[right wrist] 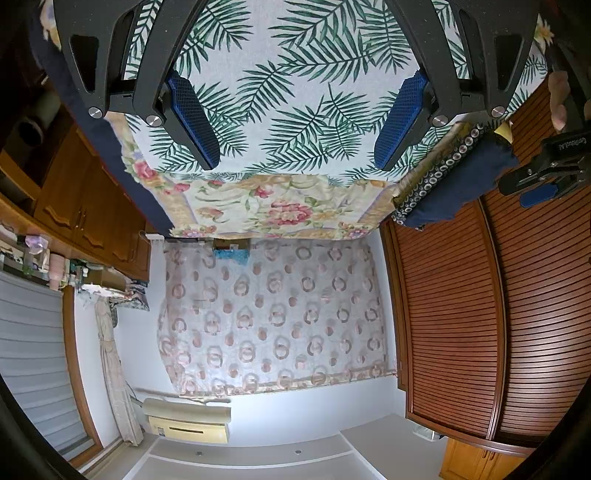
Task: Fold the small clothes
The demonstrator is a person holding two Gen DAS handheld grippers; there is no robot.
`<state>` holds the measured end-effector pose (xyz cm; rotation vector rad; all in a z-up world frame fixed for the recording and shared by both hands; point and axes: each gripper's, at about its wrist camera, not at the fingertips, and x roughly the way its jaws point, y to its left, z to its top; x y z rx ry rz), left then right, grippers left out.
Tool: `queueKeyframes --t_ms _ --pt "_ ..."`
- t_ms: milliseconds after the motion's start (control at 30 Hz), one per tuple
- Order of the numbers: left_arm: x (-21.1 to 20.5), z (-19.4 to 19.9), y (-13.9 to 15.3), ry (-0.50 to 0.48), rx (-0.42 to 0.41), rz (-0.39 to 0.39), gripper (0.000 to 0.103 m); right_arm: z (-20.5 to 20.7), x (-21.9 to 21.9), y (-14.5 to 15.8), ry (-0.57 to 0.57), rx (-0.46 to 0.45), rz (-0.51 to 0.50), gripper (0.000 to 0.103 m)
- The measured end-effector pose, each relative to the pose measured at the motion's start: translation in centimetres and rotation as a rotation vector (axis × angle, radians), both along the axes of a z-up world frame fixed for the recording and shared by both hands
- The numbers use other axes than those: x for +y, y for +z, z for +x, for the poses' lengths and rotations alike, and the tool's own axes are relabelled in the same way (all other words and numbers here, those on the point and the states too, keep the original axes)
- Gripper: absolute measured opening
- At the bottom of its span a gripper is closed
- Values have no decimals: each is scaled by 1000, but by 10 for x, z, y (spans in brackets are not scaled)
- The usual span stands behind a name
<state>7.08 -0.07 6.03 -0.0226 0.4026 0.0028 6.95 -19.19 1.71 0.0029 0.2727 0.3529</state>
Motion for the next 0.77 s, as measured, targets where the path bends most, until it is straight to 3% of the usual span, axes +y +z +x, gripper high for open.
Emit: queueKeyframes --t_ms 767 --pt "0 0 0 -1 -3 1 95 1 -7 1 7 -4 -8 87"
